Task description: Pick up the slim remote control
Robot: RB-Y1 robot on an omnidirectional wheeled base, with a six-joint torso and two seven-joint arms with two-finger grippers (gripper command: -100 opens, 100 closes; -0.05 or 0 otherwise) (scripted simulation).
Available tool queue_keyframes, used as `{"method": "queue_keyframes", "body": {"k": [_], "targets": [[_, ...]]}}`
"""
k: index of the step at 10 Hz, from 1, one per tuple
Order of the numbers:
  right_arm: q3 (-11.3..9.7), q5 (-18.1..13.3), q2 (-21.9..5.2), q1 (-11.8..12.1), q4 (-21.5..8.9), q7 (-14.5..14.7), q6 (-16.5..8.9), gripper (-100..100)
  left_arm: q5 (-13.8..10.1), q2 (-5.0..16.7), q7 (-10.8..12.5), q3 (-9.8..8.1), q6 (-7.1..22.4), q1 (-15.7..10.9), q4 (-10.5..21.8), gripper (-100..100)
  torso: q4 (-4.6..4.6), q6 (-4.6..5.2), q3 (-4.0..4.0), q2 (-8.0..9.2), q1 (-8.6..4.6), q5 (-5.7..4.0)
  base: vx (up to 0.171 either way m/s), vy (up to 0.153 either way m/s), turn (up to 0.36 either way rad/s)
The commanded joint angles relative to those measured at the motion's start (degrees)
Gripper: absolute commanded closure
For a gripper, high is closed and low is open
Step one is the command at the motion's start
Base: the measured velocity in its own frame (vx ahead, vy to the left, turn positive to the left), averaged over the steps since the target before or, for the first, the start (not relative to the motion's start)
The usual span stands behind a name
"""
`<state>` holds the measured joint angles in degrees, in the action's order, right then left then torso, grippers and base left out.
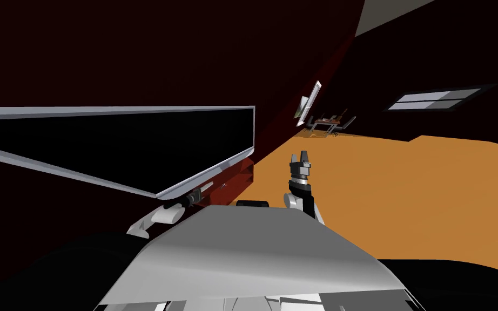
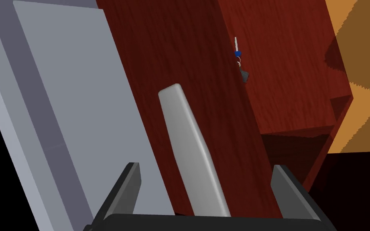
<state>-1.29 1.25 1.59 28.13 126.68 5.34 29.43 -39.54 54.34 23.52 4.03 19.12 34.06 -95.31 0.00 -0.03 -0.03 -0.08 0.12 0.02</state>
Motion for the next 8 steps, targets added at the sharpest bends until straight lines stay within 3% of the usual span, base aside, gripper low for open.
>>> {"method": "queue_keyframes", "body": {"k": [1, 3, 5, 7, 8], "targets": [[0.0, 0.0, 0.0, 0.0, 0.0, 0.0, 0.0, 0, -1.7, 1.0, 0.5, 0.83, 1.2, -0.8, 2.0, -100, 0.0, 0.0, 0.0, 0.0, 0.0, 0.0, 0.012, 0.017, -0.084], [0.0, 0.0, 0.0, 0.0, 0.0, 0.0, 0.0, 0, -5.7, 3.8, 2.5, 1.1, 5.2, -0.5, 5.0, -100, -0.01, 0.01, -0.02, -0.02, 0.0, 0.01, 0.024, 0.02, -0.218], [0.0, 0.0, 0.0, 0.0, 0.0, 0.0, 0.0, 0, -6.7, 3.8, 2.5, 1.1, 5.7, -0.5, 5.0, -100, -0.02, -0.04, -0.04, -0.07, 0.06, 0.02, 0.019, 0.027, -0.039], [0.0, 0.0, 0.0, 0.0, 0.0, 0.0, 0.0, 0, -10.7, 5.9, 4.3, 1.19, 9.5, -0.2, 7.7, -100, 0.0, 0.0, -0.01, -0.02, -0.01, 0.01, 0.023, 0.02, -0.207], [0.0, 0.0, 0.0, 0.0, 0.0, 0.0, 0.0, 0, -11.4, 5.9, 4.3, 1.19, 10.0, -0.2, 7.7, -100, -0.02, 0.02, -0.05, -0.09, 0.04, 0.02, 0.032, 0.037, -0.087]]}}
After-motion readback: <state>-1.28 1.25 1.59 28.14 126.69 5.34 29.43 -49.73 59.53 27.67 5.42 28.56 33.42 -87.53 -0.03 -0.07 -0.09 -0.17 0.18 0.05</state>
